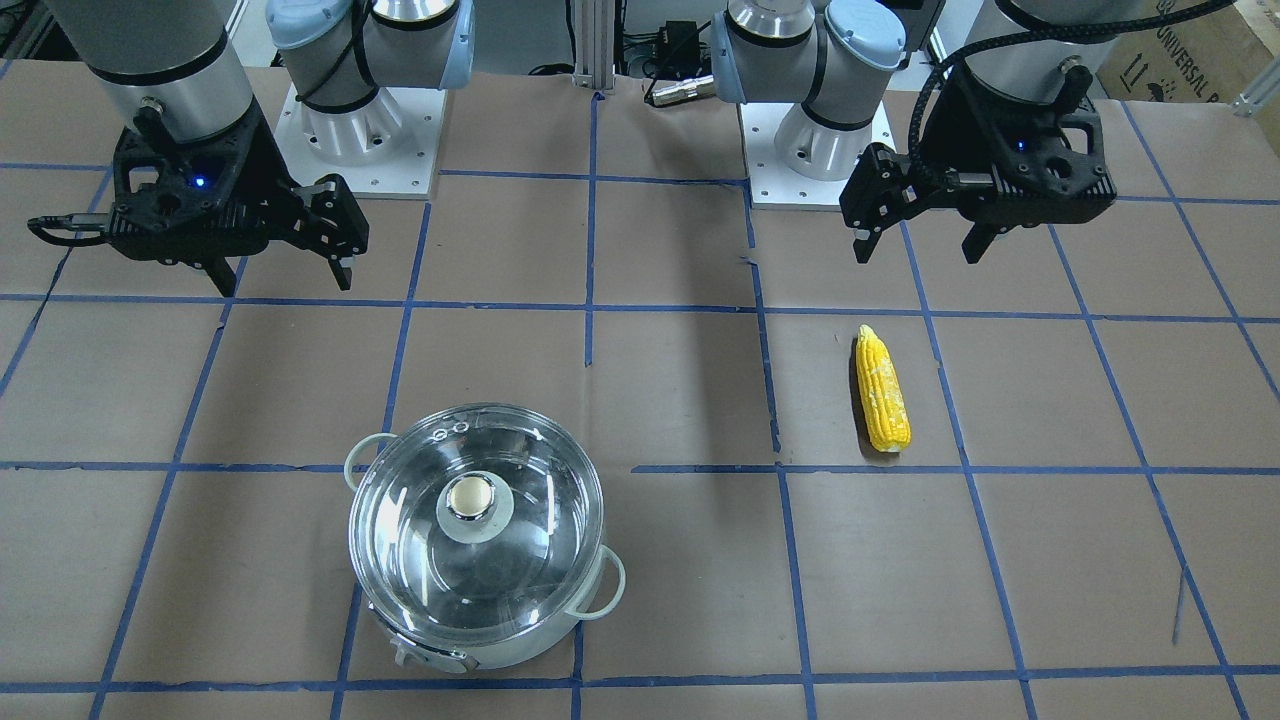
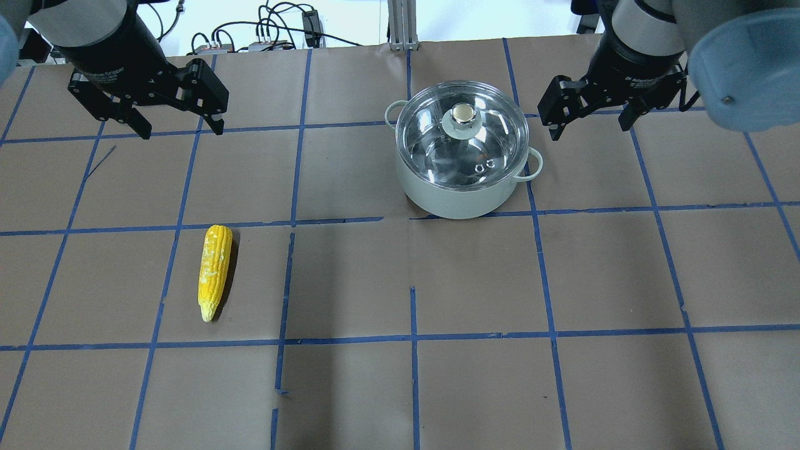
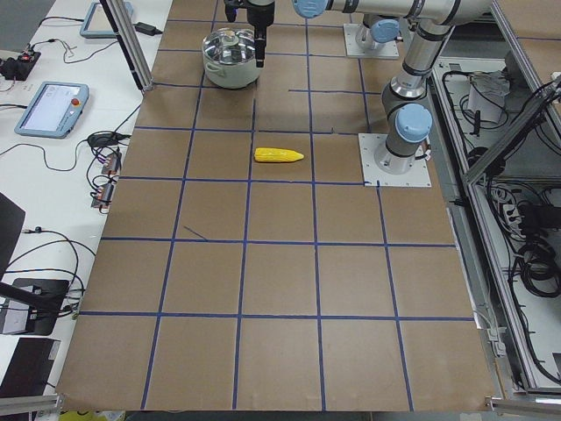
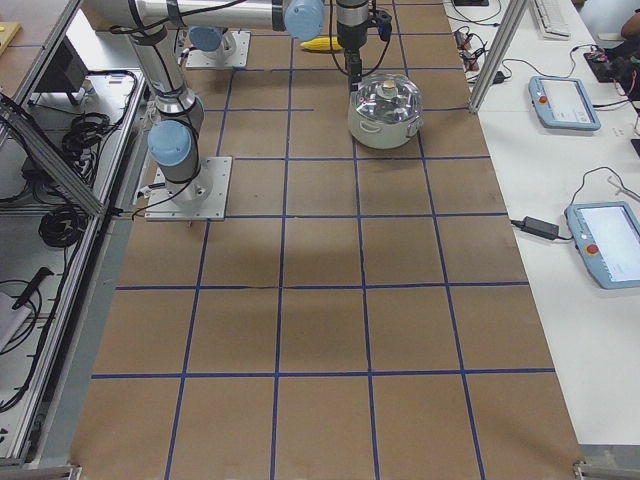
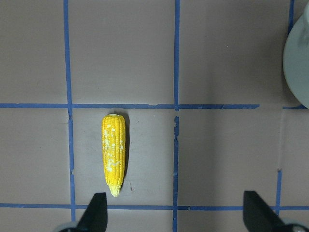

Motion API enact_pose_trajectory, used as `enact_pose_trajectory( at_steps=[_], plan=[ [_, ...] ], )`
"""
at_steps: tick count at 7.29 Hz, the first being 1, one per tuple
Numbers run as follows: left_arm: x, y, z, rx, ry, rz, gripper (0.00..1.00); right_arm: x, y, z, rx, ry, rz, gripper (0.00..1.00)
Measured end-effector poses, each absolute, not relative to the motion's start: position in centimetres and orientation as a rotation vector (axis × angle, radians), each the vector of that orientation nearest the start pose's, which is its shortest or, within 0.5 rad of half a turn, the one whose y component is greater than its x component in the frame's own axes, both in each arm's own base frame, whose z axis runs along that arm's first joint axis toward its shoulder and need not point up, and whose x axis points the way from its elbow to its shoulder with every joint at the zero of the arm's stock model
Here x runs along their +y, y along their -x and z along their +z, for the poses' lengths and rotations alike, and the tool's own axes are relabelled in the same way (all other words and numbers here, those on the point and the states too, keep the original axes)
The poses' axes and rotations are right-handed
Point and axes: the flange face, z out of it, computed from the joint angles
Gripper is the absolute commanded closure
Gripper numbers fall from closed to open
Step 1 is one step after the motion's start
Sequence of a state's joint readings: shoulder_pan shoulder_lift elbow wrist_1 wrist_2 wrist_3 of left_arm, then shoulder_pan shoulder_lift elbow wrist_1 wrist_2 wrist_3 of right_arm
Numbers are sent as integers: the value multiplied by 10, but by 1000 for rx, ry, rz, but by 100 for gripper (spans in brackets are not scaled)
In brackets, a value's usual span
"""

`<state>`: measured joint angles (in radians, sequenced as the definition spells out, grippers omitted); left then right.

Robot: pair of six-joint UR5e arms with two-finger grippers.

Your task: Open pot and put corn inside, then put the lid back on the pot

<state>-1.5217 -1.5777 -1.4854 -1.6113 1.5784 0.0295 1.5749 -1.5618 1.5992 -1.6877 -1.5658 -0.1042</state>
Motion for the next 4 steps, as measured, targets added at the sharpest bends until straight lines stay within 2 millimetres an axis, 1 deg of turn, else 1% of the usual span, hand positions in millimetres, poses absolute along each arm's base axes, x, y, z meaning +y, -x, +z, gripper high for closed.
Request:
enact_pose_trajectory(
  at_steps=[2, 4],
  plan=[
    [-503, 108, 522, 3132, 31, -58, 0, -499, -146, 482, 3124, 167, -128, 0],
    [-503, 108, 522, 3133, 31, -59, 0, -500, -150, 479, 3118, 162, -129, 0]
  ],
)
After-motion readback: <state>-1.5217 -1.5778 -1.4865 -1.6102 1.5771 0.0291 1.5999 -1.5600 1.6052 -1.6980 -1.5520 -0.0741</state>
